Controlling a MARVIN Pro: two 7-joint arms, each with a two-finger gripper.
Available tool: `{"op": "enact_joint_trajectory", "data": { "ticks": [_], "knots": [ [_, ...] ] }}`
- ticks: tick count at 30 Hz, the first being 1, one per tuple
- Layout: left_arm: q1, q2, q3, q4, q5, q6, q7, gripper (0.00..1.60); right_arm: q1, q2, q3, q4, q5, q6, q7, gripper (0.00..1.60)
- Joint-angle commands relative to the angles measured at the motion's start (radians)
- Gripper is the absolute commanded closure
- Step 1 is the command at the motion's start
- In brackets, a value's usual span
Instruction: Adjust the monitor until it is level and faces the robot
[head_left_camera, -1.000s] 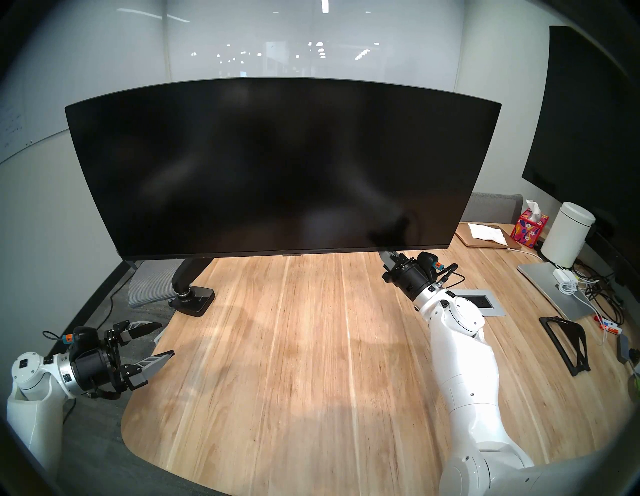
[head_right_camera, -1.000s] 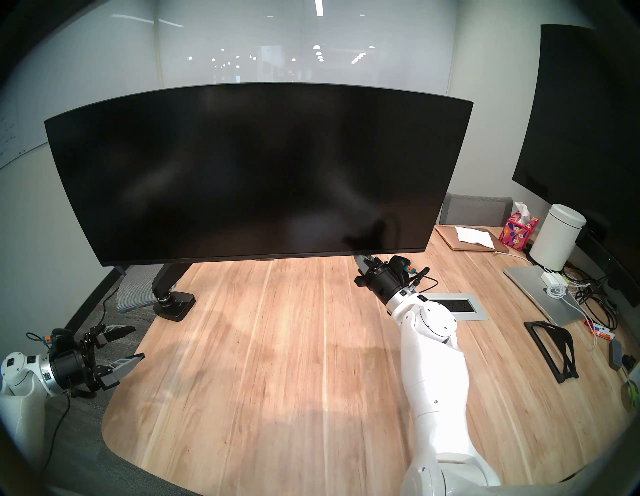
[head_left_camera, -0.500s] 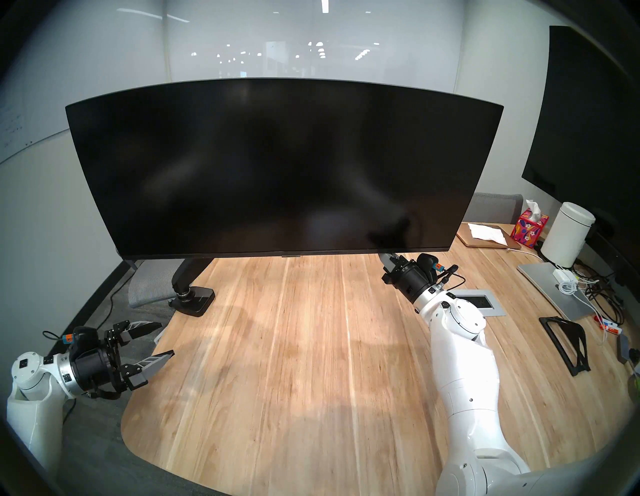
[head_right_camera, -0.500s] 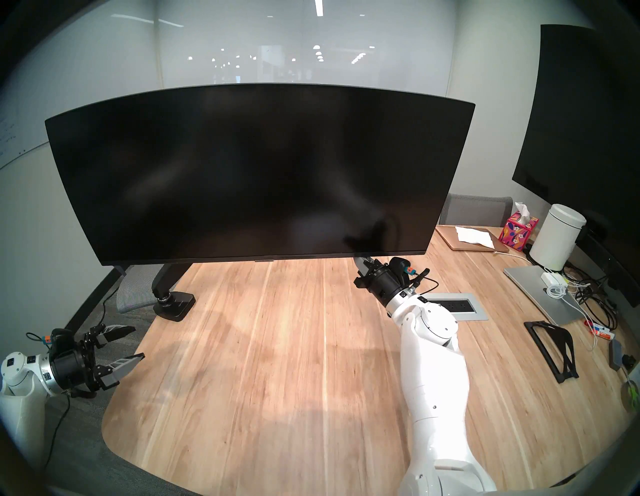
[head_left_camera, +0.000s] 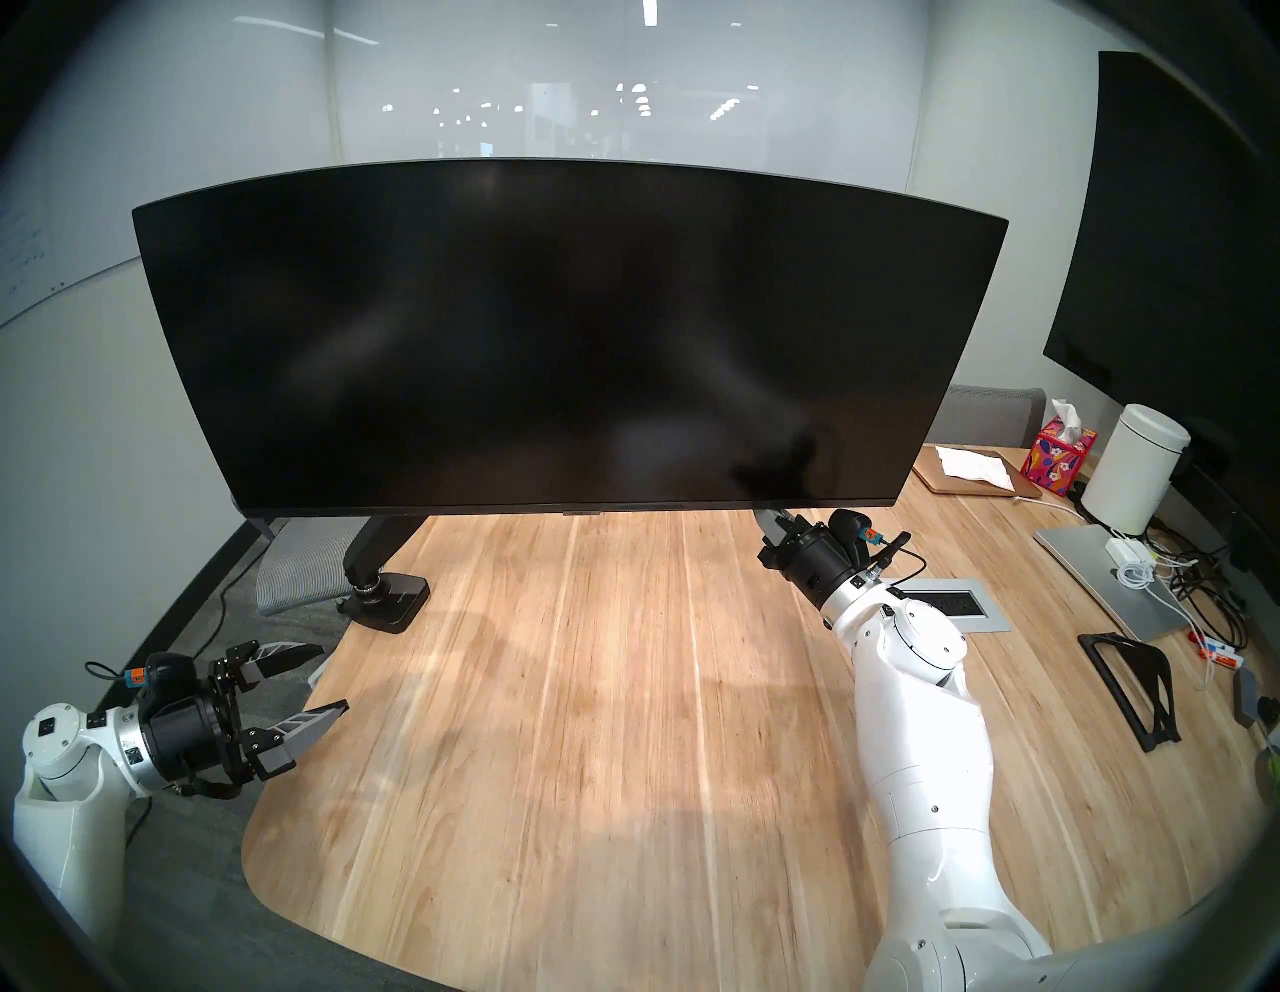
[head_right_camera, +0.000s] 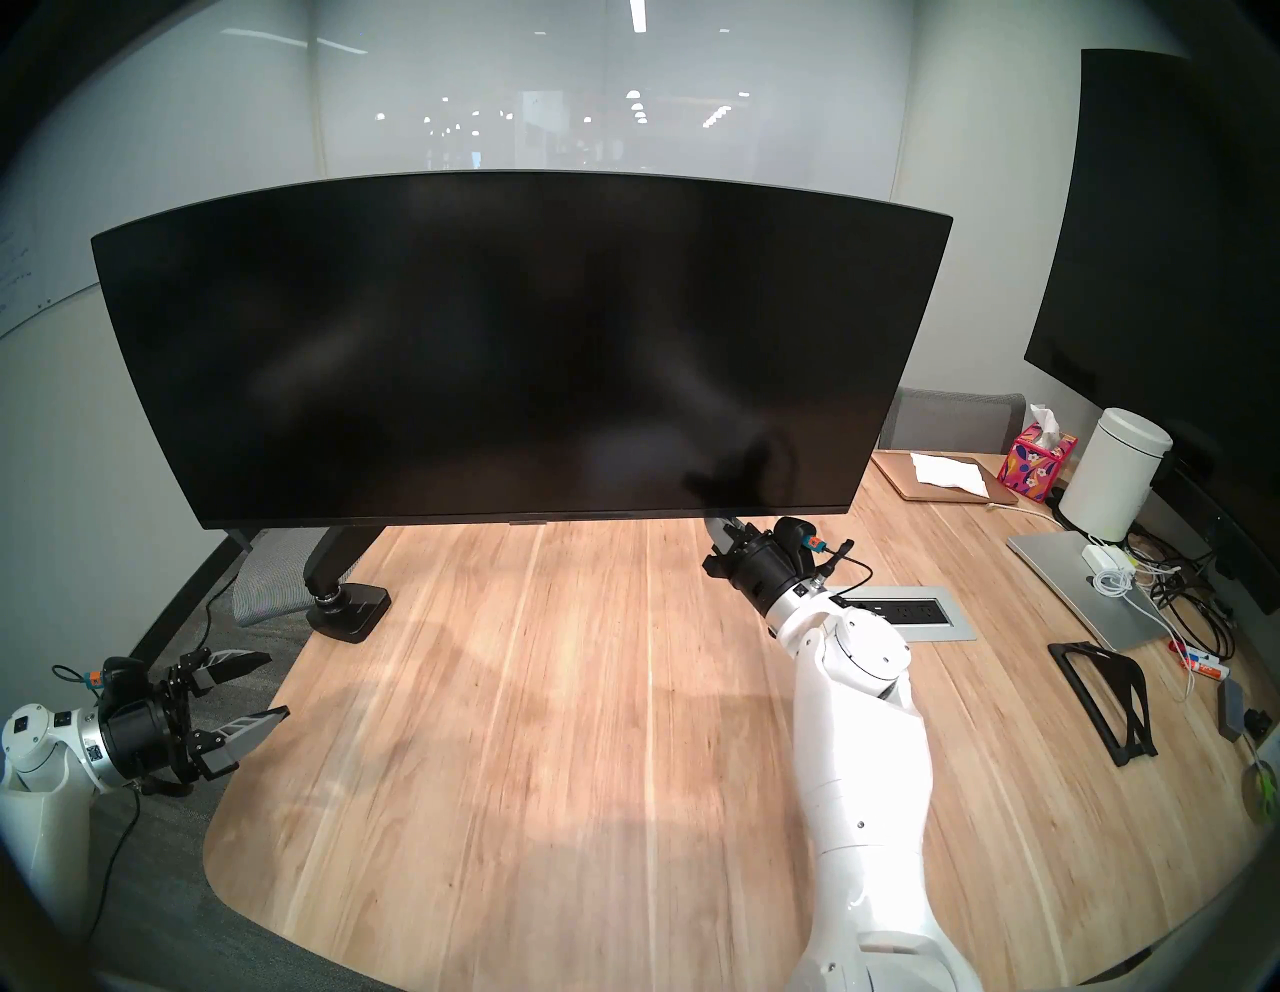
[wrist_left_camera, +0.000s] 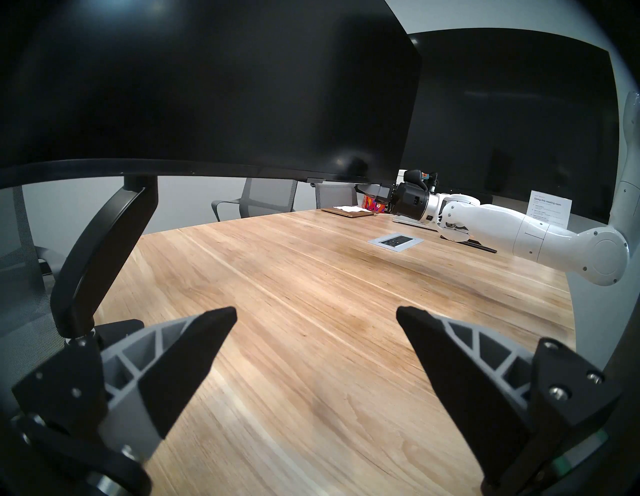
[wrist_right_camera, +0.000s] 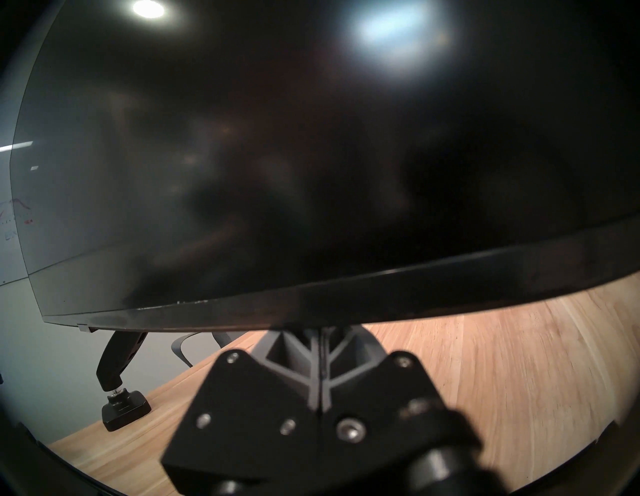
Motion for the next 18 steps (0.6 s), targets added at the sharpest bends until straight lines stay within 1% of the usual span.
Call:
{"op": "enact_joint_trajectory", "data": {
  "ticks": [1,12,18],
  "knots": [
    [0.002,-0.002,-0.007,-0.009,-0.003,0.001,0.001,0.0,0.03,-0.014,-0.01,-0.046,0.009,-0.005,0.004,1.6],
    [0.002,-0.002,-0.007,-0.01,-0.003,0.001,0.001,0.0,0.031,-0.015,-0.011,-0.034,-0.004,0.005,-0.008,1.6],
    [0.002,-0.002,-0.007,-0.01,-0.003,0.001,0.001,0.0,0.031,-0.011,-0.019,-0.031,-0.02,0.024,-0.017,1.6]
  ]
}}
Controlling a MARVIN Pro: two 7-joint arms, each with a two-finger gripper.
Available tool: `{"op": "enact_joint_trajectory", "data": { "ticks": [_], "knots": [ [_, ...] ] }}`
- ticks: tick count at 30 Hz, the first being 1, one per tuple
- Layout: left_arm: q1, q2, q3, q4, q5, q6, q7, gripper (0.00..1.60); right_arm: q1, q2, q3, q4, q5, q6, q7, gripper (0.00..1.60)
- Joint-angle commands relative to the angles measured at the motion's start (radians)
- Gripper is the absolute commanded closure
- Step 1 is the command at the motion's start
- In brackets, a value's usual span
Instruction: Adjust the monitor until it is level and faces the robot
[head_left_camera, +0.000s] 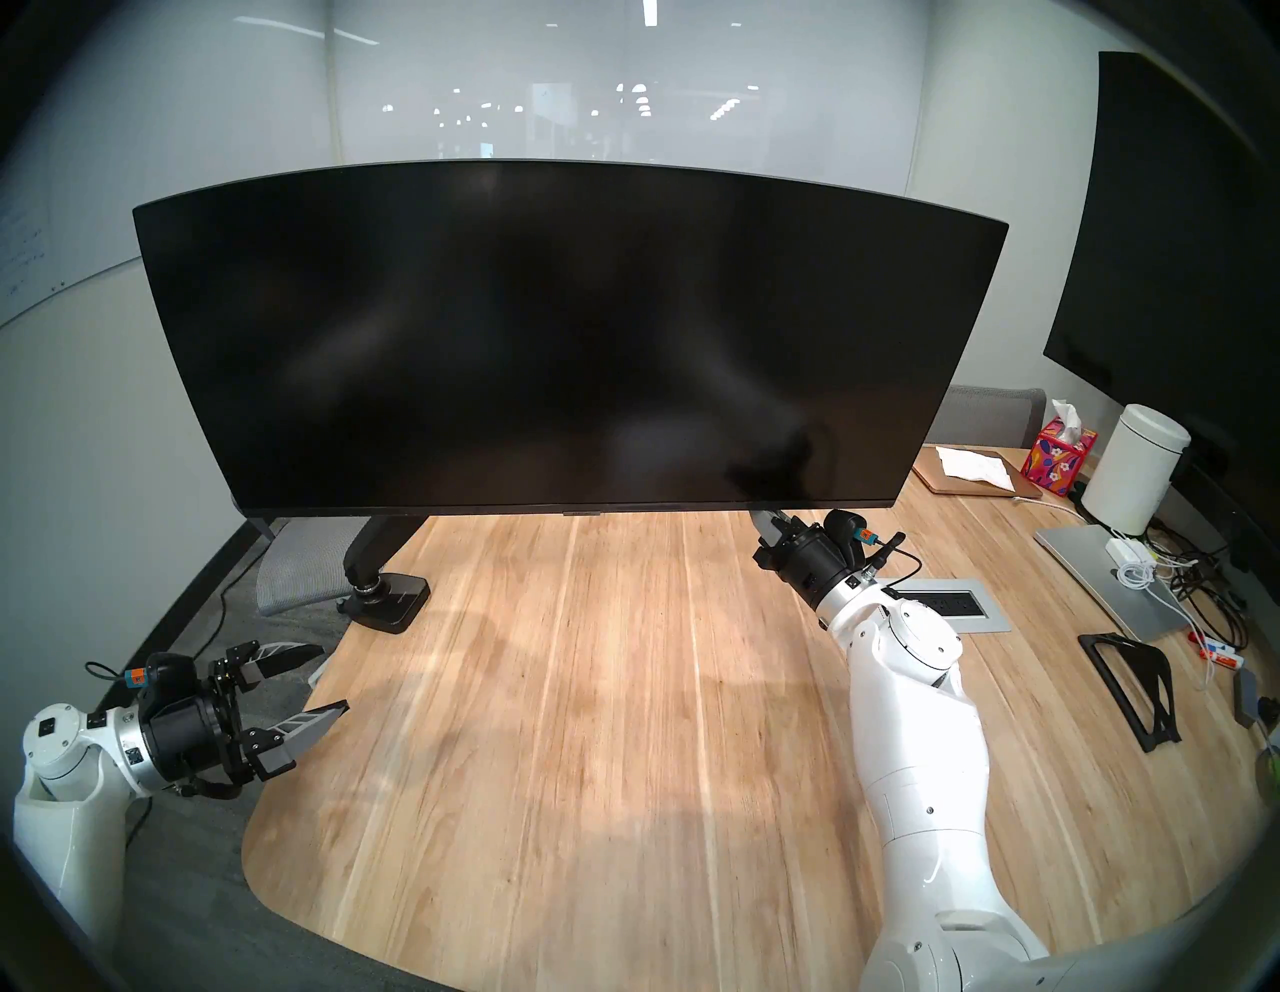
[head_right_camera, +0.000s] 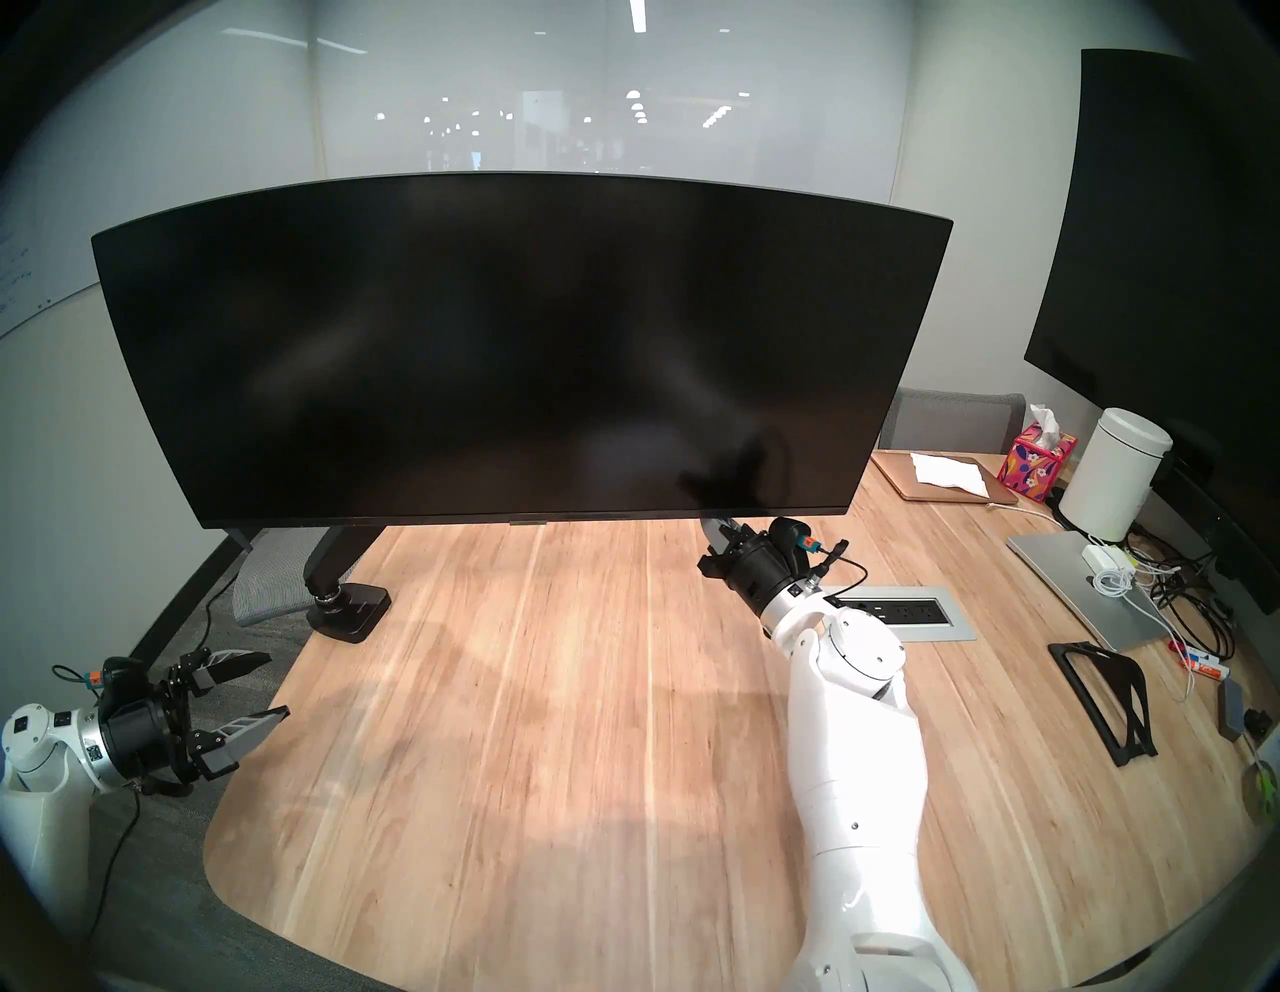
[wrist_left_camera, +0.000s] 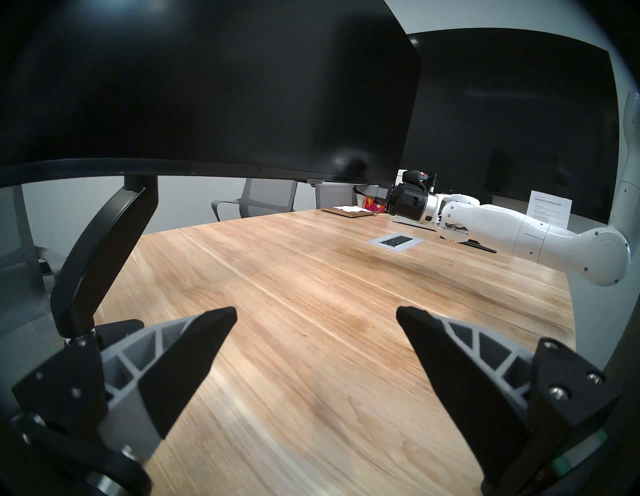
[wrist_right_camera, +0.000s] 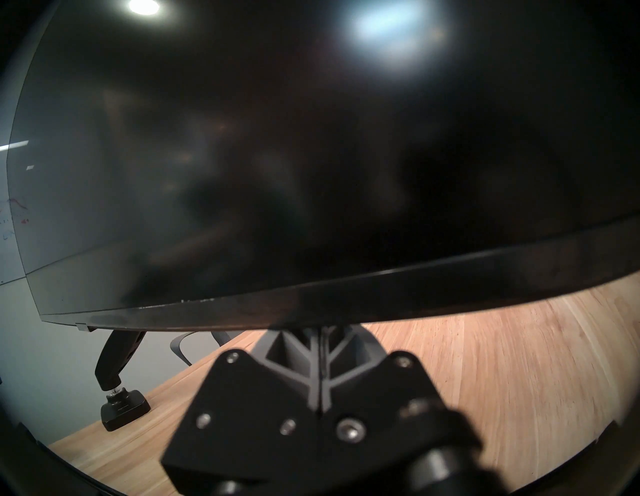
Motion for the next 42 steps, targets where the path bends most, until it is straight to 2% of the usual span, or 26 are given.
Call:
{"op": "enact_joint_trajectory", "data": {
  "ticks": [1,12,42],
  "knots": [
    [0.002,-0.002,-0.007,-0.01,-0.003,0.001,0.001,0.0,0.03,-0.003,-0.013,-0.026,-0.007,0.013,-0.007,1.6],
    [0.002,-0.002,-0.007,-0.01,-0.003,0.001,0.002,0.0,0.024,-0.002,-0.016,-0.019,-0.016,0.019,-0.023,1.6],
    [0.001,-0.002,-0.006,-0.009,-0.003,0.001,0.001,0.0,0.042,-0.002,0.007,-0.086,-0.012,0.018,-0.009,1.6]
  ]
}}
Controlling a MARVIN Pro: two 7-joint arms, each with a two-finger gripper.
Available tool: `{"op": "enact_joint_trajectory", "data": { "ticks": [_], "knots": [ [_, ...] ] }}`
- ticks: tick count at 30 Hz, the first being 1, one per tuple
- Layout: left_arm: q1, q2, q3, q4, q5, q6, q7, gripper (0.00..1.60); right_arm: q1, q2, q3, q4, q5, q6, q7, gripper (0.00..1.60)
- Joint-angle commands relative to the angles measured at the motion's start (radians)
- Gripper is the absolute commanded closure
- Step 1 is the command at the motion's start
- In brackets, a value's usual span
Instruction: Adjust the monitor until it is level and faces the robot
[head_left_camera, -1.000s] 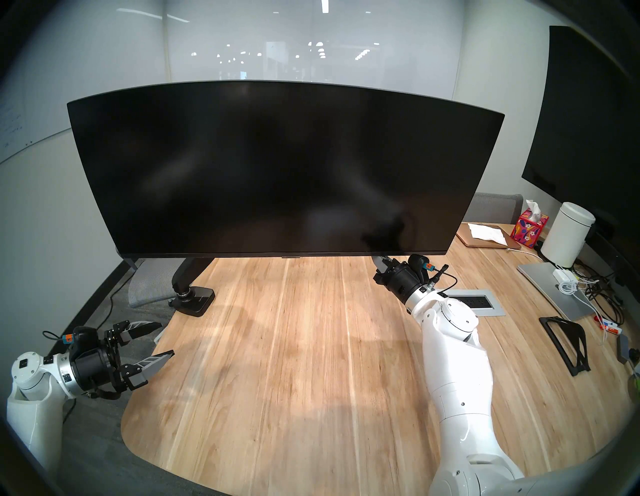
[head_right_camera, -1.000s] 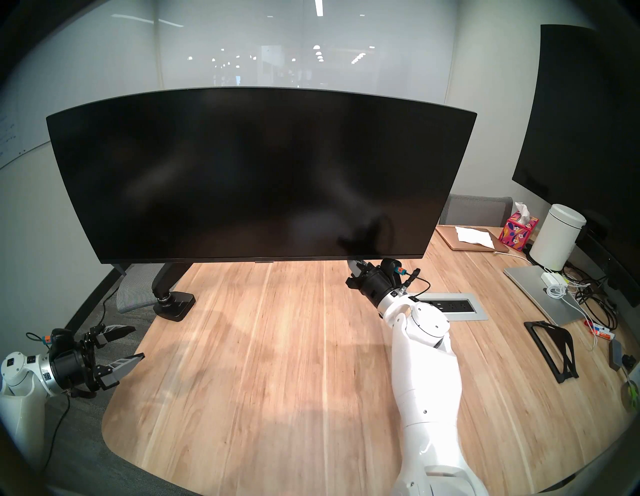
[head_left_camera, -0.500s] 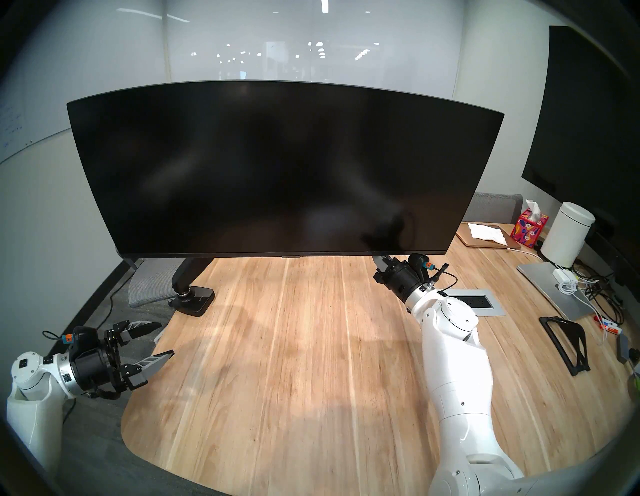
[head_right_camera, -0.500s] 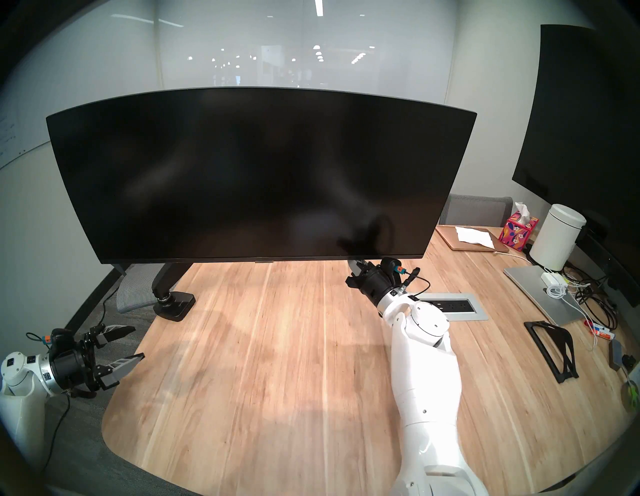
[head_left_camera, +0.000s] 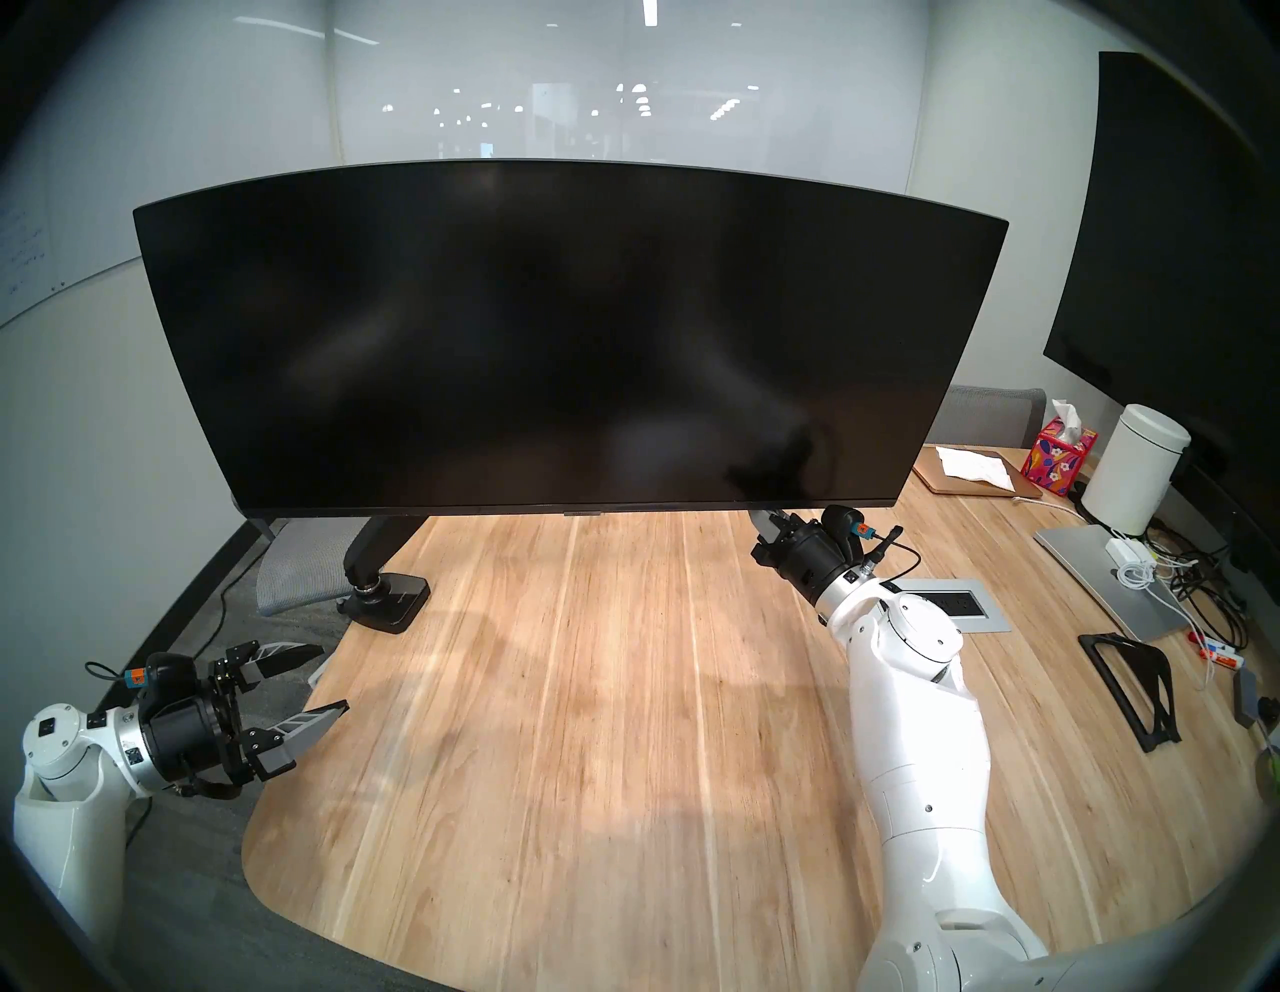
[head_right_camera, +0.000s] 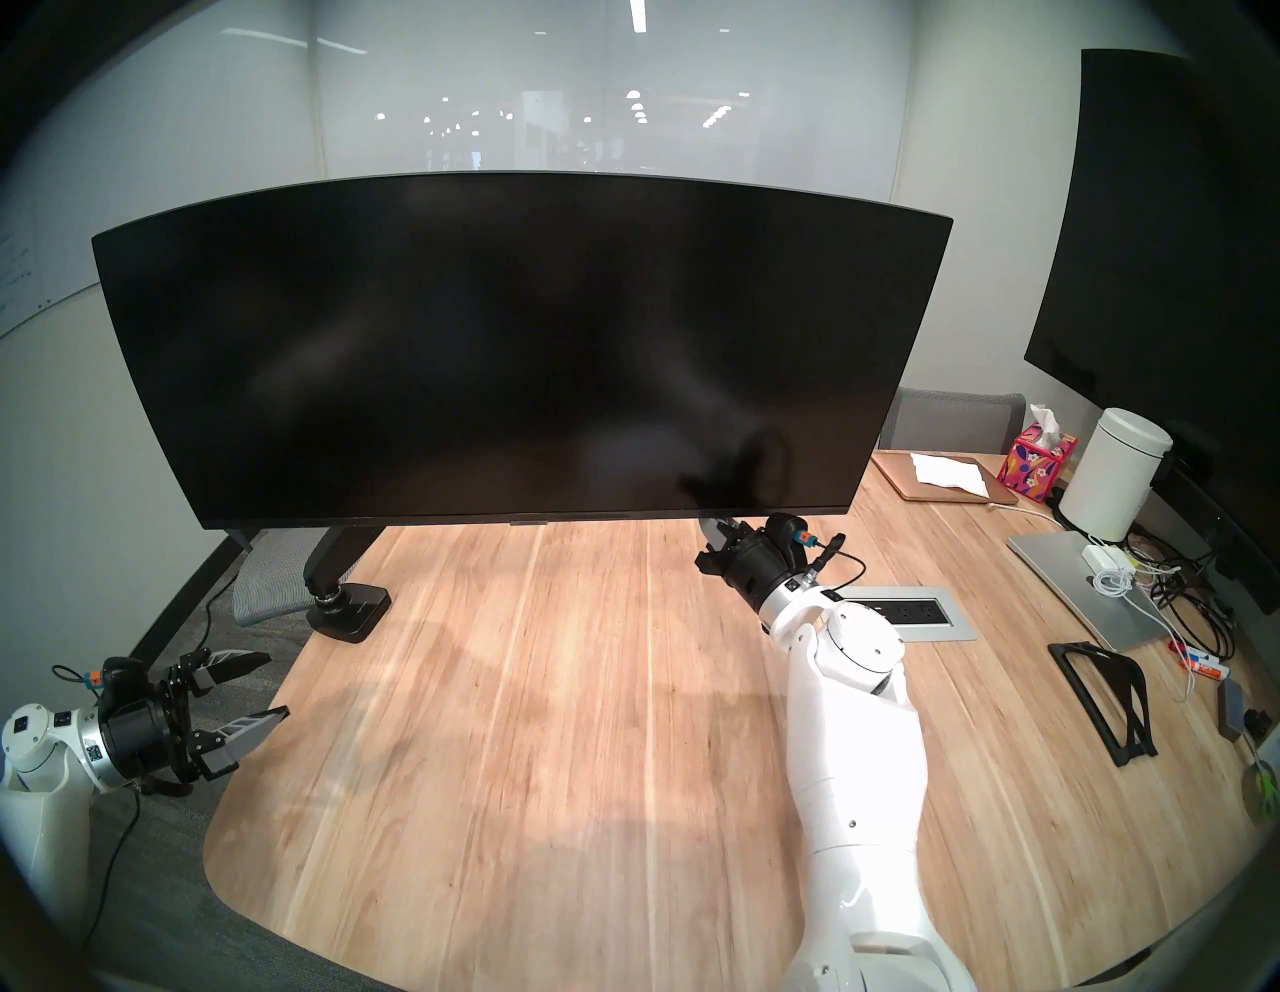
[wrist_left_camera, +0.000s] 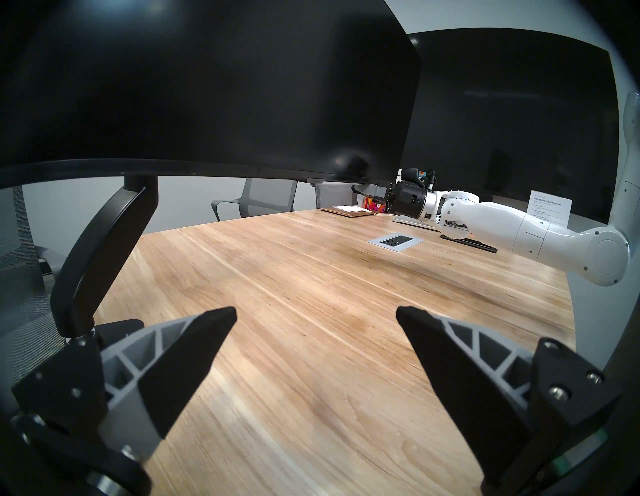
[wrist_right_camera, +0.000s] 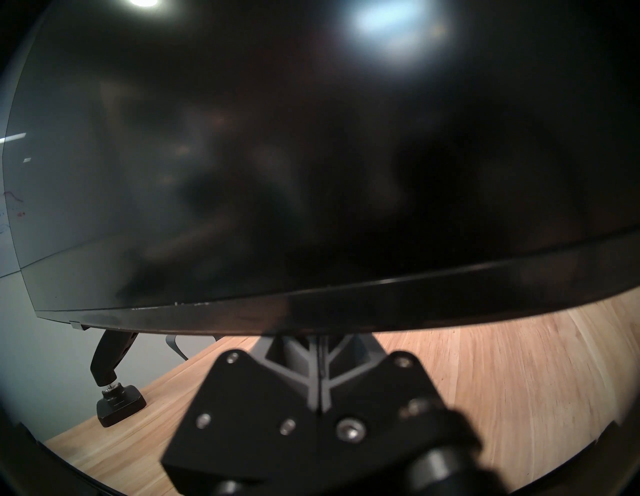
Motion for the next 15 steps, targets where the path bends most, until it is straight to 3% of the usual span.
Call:
{"op": "enact_joint_trajectory", "data": {
  "ticks": [1,15],
  "knots": [
    [0.001,-0.002,-0.006,-0.008,-0.003,0.0,0.0,0.0,0.04,0.0,0.007,-0.063,0.014,-0.009,0.006,1.6],
    [0.0,-0.001,-0.005,-0.007,-0.003,0.0,0.0,0.0,0.055,-0.011,0.015,-0.09,0.003,-0.004,0.022,1.6]
  ]
}}
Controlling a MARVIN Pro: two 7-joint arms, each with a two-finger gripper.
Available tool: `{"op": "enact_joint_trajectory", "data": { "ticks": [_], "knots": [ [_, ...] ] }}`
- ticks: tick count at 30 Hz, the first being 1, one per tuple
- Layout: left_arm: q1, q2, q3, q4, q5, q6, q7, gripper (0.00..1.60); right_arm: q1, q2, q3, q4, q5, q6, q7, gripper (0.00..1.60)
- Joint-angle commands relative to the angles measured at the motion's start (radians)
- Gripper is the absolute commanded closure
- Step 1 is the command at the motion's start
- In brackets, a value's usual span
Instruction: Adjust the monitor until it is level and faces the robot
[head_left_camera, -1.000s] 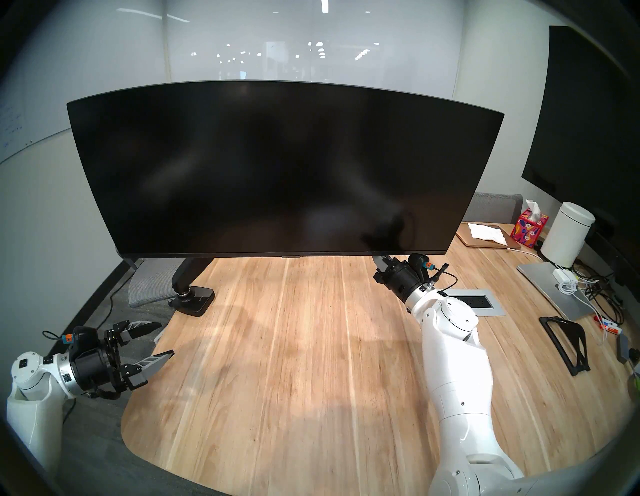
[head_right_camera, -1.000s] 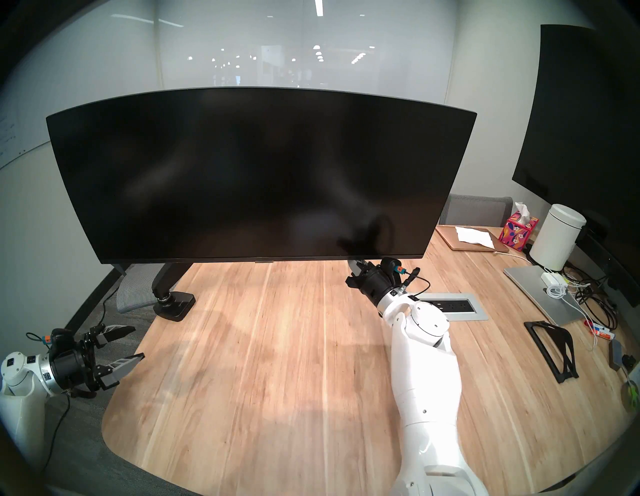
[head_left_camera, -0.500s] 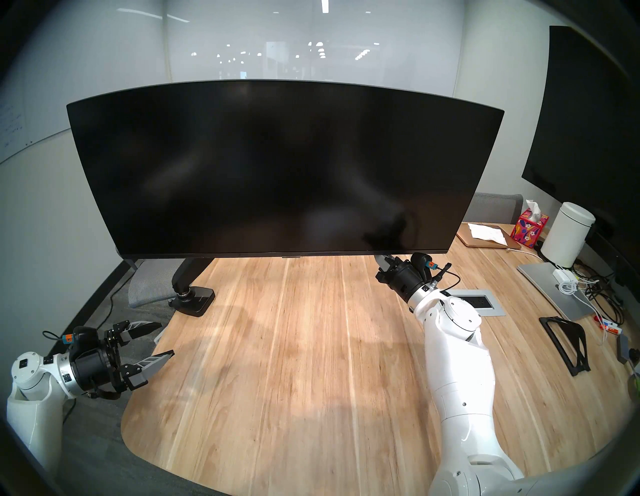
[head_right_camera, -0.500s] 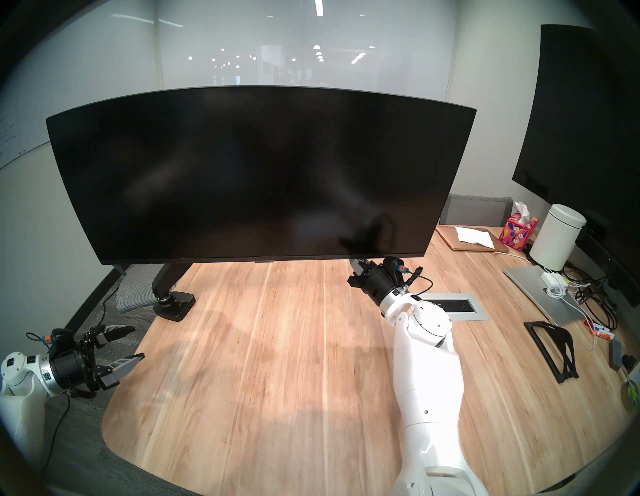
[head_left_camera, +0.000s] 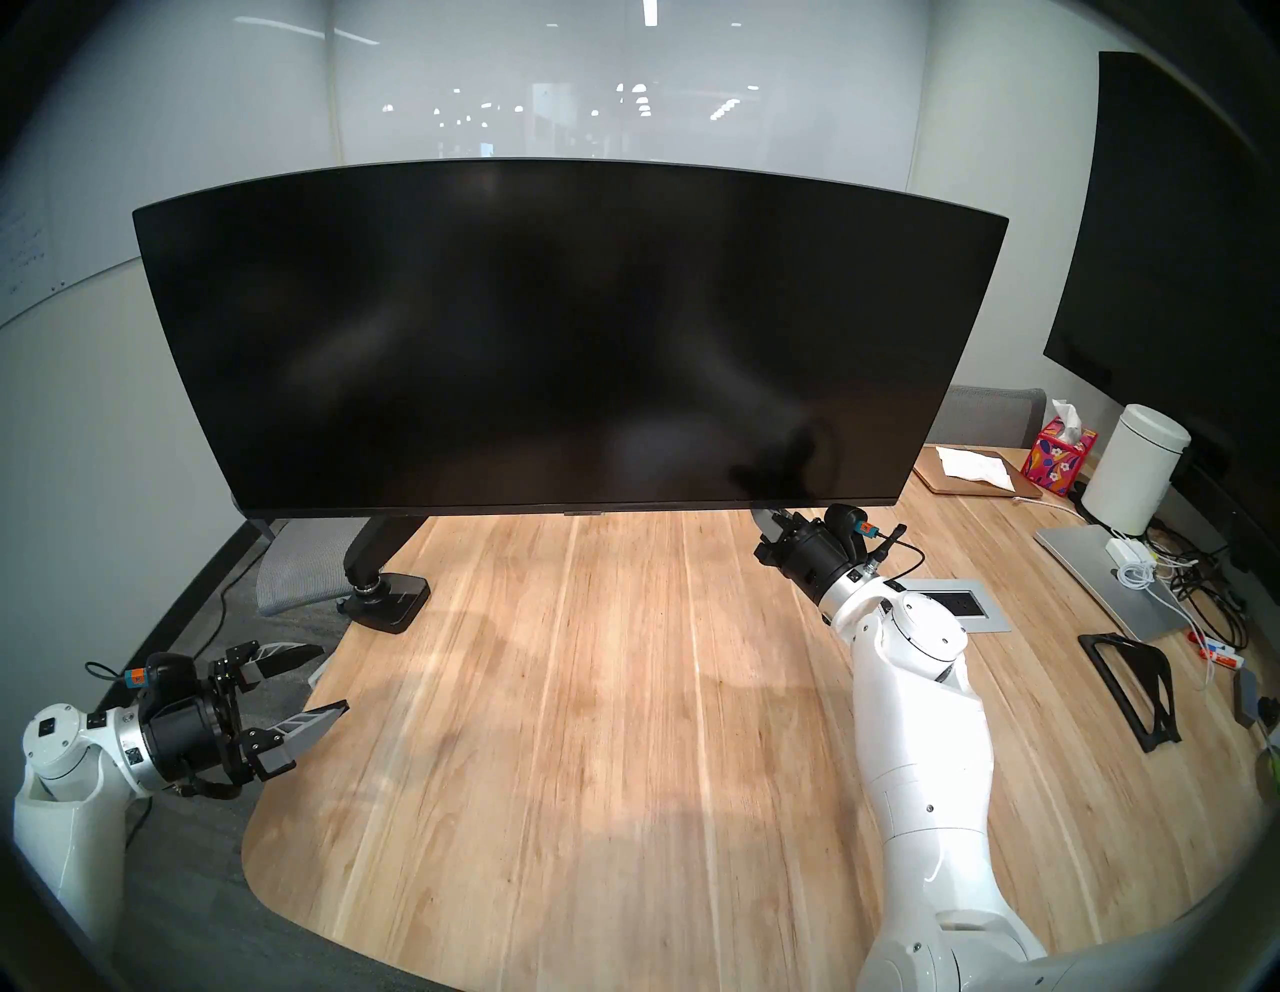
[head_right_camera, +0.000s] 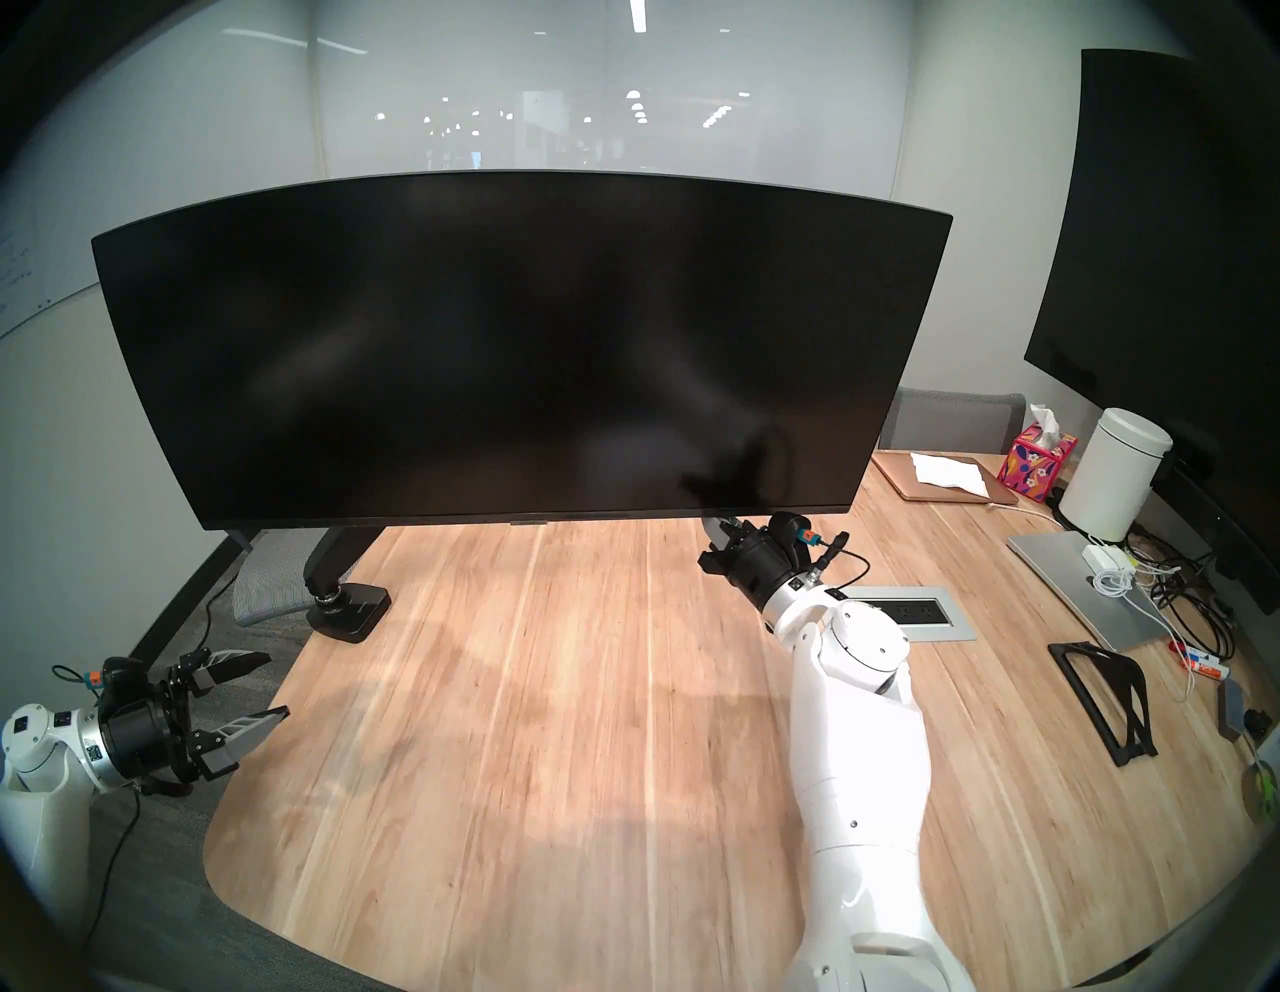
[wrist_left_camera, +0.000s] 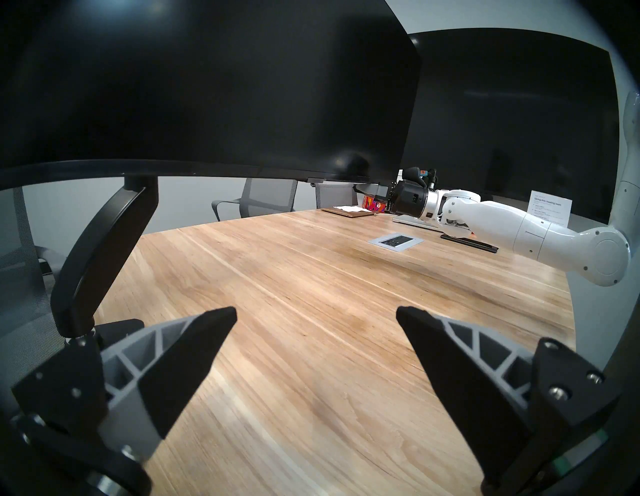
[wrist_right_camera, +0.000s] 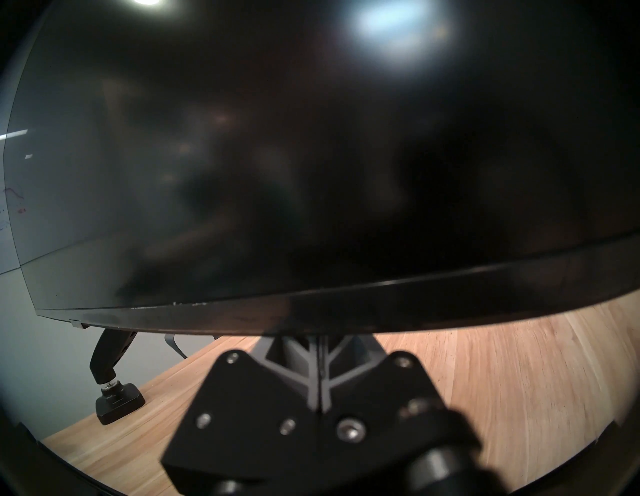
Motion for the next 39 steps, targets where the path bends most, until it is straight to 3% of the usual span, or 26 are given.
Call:
{"op": "enact_joint_trajectory", "data": {
  "ticks": [1,39],
  "knots": [
    [0.0,-0.001,-0.005,-0.008,-0.003,0.0,0.0,0.0,0.056,-0.006,0.002,-0.077,0.02,-0.014,0.009,1.6],
    [0.0,-0.001,-0.005,-0.007,-0.003,0.0,0.0,0.0,0.072,-0.034,0.03,-0.109,-0.027,0.003,0.041,1.6]
  ]
}}
